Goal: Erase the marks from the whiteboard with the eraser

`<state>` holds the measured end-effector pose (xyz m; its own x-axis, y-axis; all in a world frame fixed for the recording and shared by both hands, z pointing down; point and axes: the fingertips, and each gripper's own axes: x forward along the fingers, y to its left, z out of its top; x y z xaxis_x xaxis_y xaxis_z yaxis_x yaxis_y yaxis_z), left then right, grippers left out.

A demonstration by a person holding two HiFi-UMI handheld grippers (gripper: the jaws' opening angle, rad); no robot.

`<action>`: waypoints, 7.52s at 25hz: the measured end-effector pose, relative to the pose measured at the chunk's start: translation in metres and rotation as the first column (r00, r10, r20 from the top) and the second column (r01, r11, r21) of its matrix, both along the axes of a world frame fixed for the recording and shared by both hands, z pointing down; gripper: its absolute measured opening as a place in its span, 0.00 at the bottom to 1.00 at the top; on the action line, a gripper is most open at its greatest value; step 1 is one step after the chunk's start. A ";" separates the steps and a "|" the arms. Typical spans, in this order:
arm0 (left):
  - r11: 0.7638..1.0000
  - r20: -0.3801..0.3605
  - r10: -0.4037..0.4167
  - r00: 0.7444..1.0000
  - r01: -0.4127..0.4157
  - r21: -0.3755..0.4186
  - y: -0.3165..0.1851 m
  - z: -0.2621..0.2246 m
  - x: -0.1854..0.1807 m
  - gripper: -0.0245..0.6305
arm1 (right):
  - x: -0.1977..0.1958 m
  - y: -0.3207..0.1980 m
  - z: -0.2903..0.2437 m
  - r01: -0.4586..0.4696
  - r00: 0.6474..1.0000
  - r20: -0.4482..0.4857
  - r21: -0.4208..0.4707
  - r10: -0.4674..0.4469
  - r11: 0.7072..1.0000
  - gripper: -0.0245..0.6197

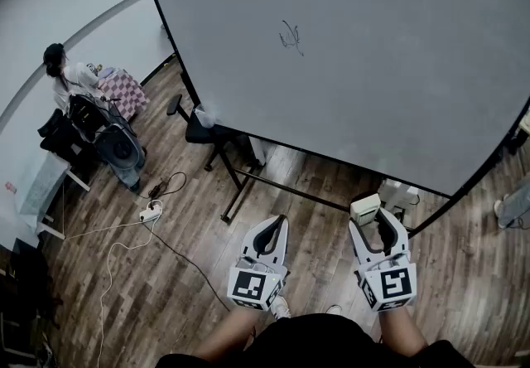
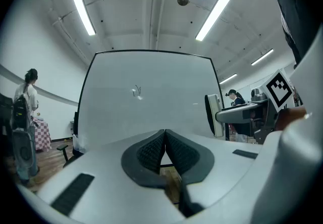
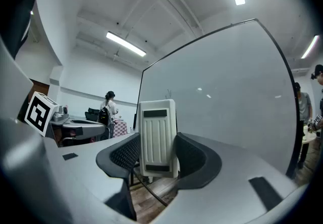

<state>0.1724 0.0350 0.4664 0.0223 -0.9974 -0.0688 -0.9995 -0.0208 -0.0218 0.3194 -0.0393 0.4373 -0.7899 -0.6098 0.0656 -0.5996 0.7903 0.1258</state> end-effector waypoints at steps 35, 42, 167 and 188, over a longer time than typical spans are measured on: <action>0.988 0.011 0.140 0.990 -0.141 0.068 -0.050 -0.038 -0.144 0.07 | -0.117 -0.047 -0.013 -0.132 0.991 0.009 0.061 0.132 0.989 0.42; 0.982 0.051 0.143 0.988 -0.148 0.115 -0.096 -0.064 -0.176 0.07 | -0.157 -0.078 -0.056 -0.130 0.991 0.063 0.170 0.121 0.977 0.42; 0.876 0.101 0.370 0.924 -0.383 0.294 -0.320 -0.141 -0.343 0.07 | -0.397 -0.271 -0.163 -0.409 0.912 0.080 0.259 0.403 0.875 0.42; 0.879 0.121 0.348 0.929 -0.369 0.301 -0.327 -0.147 -0.339 0.07 | -0.320 -0.291 -0.186 -0.484 0.875 0.158 0.252 0.458 0.838 0.43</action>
